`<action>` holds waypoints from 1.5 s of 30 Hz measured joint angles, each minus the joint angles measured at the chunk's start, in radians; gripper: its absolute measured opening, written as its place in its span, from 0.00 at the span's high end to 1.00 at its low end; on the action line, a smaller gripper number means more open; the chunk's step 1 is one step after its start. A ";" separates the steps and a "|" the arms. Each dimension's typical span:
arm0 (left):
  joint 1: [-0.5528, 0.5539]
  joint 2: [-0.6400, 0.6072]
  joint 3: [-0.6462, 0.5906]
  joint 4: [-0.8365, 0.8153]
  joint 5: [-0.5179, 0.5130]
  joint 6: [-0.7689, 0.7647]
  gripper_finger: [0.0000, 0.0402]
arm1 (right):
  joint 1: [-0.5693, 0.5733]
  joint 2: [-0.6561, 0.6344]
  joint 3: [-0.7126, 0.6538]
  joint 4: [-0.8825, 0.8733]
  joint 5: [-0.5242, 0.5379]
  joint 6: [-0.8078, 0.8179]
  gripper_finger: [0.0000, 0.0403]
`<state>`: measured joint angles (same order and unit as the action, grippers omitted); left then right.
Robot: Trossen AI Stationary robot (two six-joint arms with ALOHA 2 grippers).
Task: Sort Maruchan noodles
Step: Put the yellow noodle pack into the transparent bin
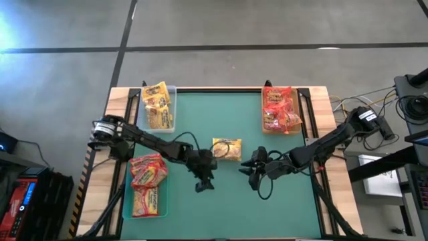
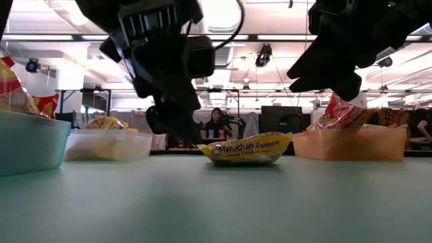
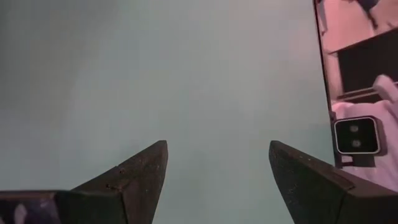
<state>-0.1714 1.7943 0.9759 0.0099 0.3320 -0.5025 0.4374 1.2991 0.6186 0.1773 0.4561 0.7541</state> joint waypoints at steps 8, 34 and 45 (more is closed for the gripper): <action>0.156 -0.116 -0.184 0.248 0.028 0.000 0.34 | -0.001 0.000 -0.001 -0.013 0.114 -0.059 0.67; 0.243 -0.084 -0.281 0.454 -0.363 -0.300 0.34 | -0.117 0.110 -0.022 -0.054 0.368 0.145 0.67; 0.243 -0.081 -0.290 0.435 -0.378 -0.297 0.34 | -0.127 0.299 -0.031 0.240 0.330 0.192 0.67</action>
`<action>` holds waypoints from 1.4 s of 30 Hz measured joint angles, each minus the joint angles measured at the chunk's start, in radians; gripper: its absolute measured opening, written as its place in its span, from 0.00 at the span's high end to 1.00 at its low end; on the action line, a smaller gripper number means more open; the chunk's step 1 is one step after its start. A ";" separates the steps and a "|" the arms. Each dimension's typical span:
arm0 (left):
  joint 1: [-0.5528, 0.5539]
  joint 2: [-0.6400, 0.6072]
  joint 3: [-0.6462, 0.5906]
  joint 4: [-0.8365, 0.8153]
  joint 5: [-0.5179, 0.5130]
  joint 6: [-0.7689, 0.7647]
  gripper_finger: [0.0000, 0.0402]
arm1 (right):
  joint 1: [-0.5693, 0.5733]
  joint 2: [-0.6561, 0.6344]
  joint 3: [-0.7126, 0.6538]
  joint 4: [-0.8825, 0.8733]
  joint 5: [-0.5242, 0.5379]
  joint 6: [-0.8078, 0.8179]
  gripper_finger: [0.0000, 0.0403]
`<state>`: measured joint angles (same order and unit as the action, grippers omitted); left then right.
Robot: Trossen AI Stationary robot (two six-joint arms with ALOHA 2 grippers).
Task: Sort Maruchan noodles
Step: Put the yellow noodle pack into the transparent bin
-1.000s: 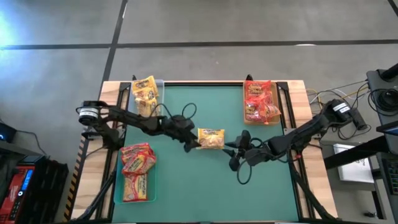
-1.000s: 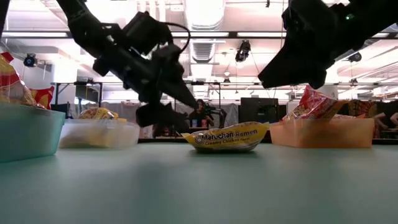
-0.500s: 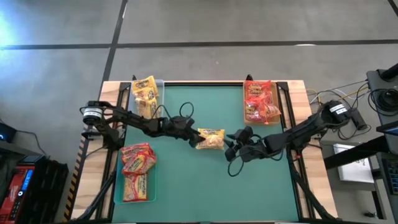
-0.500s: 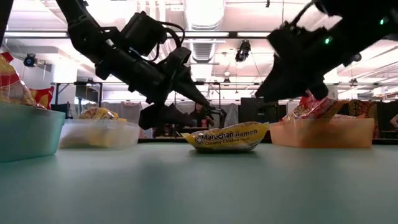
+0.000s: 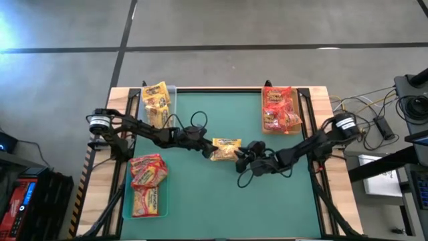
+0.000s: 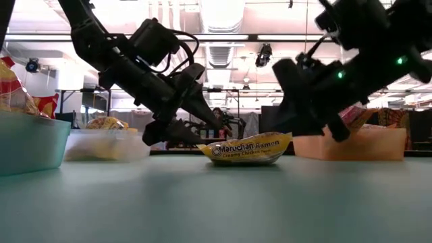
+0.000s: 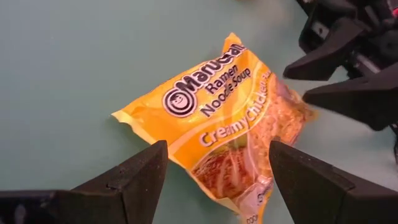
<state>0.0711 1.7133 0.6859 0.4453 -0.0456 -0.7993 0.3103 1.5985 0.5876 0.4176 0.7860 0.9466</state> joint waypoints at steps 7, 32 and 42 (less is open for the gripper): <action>0.000 0.004 -0.002 -0.002 0.000 0.001 0.34 | -0.011 0.065 0.004 0.014 -0.047 0.023 0.67; 0.000 0.016 0.035 -0.008 0.002 -0.095 0.34 | -0.009 0.120 -0.003 0.012 -0.132 -0.028 0.67; -0.001 0.199 0.165 0.047 0.128 -0.071 0.34 | -0.011 0.121 -0.003 0.015 -0.125 -0.044 0.67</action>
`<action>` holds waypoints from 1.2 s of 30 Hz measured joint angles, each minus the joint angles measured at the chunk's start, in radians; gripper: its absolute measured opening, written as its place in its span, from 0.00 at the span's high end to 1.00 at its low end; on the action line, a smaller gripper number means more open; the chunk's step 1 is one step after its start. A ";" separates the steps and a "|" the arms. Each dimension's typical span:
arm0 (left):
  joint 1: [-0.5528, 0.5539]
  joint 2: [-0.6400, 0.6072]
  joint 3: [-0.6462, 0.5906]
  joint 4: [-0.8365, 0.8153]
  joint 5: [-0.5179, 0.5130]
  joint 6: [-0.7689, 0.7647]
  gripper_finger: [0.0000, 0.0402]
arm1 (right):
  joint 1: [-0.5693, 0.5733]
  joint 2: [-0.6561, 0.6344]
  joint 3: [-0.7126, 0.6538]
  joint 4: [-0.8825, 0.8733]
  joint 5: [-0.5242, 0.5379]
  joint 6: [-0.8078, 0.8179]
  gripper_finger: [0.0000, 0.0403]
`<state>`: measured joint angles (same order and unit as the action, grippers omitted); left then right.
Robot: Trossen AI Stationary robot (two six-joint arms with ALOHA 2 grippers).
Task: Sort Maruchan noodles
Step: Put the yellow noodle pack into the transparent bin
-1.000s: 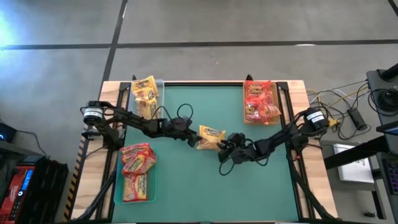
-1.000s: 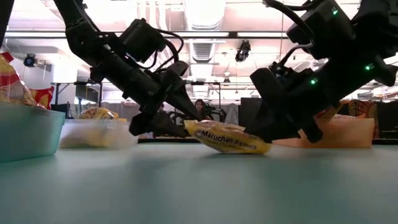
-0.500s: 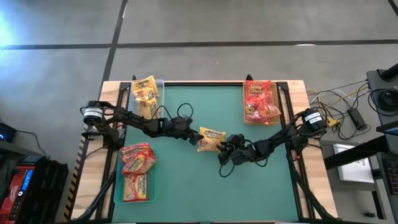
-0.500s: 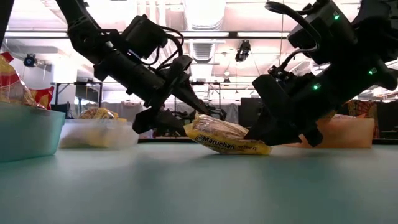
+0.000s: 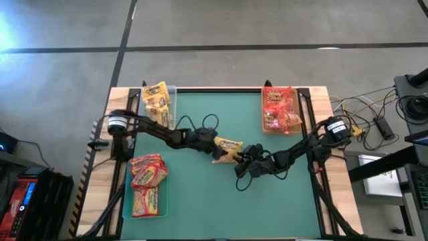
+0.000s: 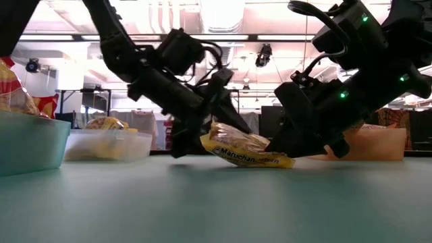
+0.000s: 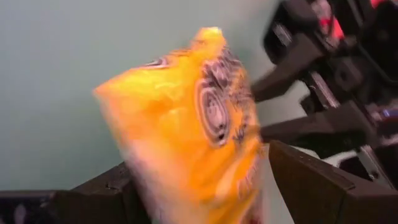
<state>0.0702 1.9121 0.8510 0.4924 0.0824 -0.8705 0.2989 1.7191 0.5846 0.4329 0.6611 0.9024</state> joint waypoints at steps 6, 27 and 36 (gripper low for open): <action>0.000 0.062 0.064 0.000 0.040 0.023 0.34 | 0.000 0.000 -0.001 0.002 0.002 -0.027 0.67; 0.004 0.048 0.068 -0.015 0.073 0.040 0.68 | 0.002 -0.154 -0.003 -0.175 -0.046 -0.160 0.67; 0.049 0.005 0.066 -0.057 0.058 0.117 0.65 | 0.018 -0.252 -0.014 -0.310 -0.064 -0.145 0.67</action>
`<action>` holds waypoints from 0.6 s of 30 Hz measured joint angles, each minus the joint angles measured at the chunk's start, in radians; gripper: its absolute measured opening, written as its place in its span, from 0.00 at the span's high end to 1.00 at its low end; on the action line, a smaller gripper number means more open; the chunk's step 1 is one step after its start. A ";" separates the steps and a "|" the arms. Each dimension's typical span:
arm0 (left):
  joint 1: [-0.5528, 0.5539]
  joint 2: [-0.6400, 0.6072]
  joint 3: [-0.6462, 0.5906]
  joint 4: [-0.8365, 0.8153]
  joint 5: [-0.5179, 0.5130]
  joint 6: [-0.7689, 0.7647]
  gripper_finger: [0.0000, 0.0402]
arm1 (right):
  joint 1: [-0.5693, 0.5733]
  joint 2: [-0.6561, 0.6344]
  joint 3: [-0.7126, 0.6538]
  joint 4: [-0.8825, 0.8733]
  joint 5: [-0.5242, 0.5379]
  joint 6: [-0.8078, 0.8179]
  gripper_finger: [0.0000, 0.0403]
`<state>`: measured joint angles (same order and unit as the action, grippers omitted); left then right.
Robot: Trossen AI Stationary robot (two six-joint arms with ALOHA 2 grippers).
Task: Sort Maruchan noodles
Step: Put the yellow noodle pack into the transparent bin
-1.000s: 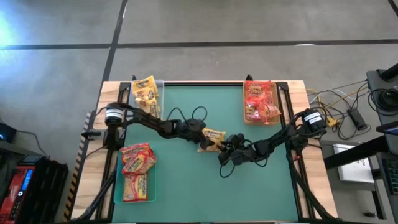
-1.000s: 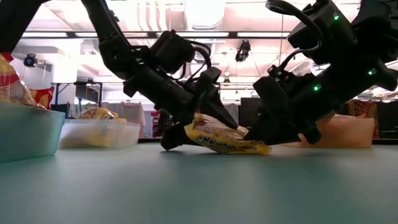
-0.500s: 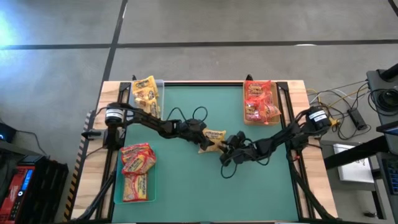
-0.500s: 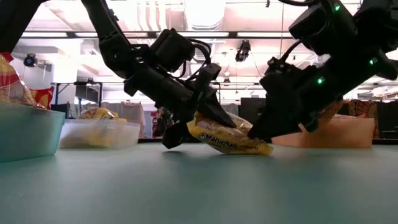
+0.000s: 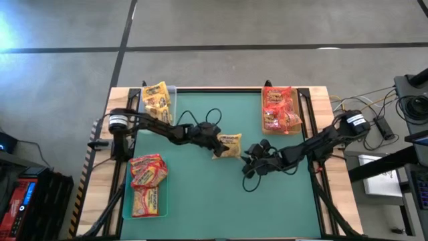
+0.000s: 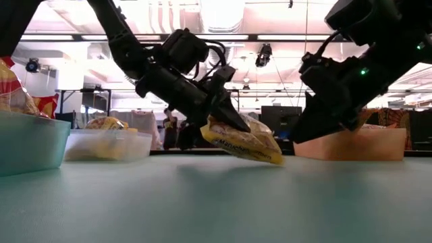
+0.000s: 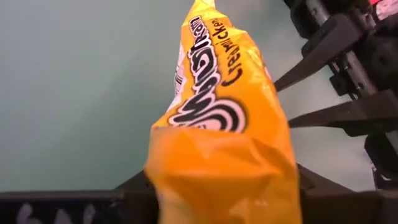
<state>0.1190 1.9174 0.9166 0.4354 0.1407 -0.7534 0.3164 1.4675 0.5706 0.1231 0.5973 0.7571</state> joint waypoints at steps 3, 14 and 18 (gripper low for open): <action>0.022 -0.028 0.000 -0.021 0.000 0.030 0.67 | 0.002 -0.010 -0.004 -0.026 -0.002 0.018 0.67; 0.101 -0.375 0.000 -0.490 -0.150 0.239 0.66 | -0.006 -0.024 -0.009 -0.048 -0.022 0.001 0.67; 0.102 -0.552 0.000 -0.671 -0.323 0.276 0.66 | -0.013 -0.024 -0.010 -0.068 -0.020 0.000 0.67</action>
<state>0.2207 1.3651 0.9169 -0.2357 -0.1823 -0.4777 0.3038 1.4433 0.5605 0.0555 0.5775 0.7567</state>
